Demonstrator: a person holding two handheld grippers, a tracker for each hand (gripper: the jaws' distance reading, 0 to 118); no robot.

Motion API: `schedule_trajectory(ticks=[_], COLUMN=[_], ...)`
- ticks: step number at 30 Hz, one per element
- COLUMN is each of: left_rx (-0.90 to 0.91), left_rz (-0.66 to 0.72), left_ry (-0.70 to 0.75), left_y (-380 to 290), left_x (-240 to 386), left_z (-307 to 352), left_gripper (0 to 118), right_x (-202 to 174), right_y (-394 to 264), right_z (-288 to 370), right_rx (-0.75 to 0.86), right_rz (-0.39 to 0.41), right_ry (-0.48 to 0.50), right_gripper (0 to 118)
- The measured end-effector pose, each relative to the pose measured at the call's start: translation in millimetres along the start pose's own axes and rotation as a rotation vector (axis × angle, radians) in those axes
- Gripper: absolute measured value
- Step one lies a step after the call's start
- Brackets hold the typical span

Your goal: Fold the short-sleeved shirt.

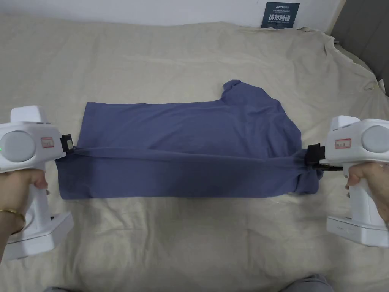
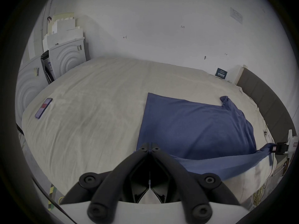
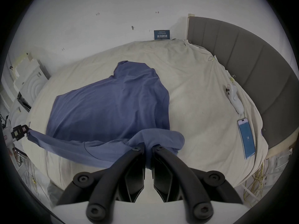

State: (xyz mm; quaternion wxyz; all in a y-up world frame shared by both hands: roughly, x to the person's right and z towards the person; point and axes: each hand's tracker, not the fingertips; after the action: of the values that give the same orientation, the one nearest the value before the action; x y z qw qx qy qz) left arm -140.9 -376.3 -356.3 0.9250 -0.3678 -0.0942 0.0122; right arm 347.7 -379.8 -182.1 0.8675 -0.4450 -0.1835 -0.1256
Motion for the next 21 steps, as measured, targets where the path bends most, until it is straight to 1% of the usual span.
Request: schedule_trajectory(ticks=[6, 9, 11, 18, 19, 20, 21], left_rx=[-0.057, -0.083, -0.11, -0.198, -0.202, -0.207, -0.212], left_rz=[-0.007, -0.017, -0.035, -0.068, -0.074, -0.079, -0.08], left_ry=[0.057, 0.074, 0.092, 0.117, 0.122, 0.135, 0.129], left_y=[19, 24, 25, 9, 6, 5, 5], left_x=[16, 22, 24, 25, 25, 25, 24], left_z=[-67, -97, -113, -146, -148, -149, -148], left_gripper=[0, 0, 0, 0, 3, 19, 37], right_x=[-6, -5, -7, -10, -11, -10, -10], right_y=[39, 53, 60, 65, 65, 65, 65], right_z=[-61, -90, -105, -141, -143, -142, -140], right_rx=[-0.076, -0.105, -0.116, -0.165, -0.168, -0.171, -0.165], right_rz=[-0.032, -0.083, -0.101, -0.101, -0.109, -0.118, -0.126], right_ry=[-0.04, -0.05, -0.051, -0.072, -0.071, -0.065, -0.059], right_gripper=[6, 6, 6, 6, 6, 11, 24])
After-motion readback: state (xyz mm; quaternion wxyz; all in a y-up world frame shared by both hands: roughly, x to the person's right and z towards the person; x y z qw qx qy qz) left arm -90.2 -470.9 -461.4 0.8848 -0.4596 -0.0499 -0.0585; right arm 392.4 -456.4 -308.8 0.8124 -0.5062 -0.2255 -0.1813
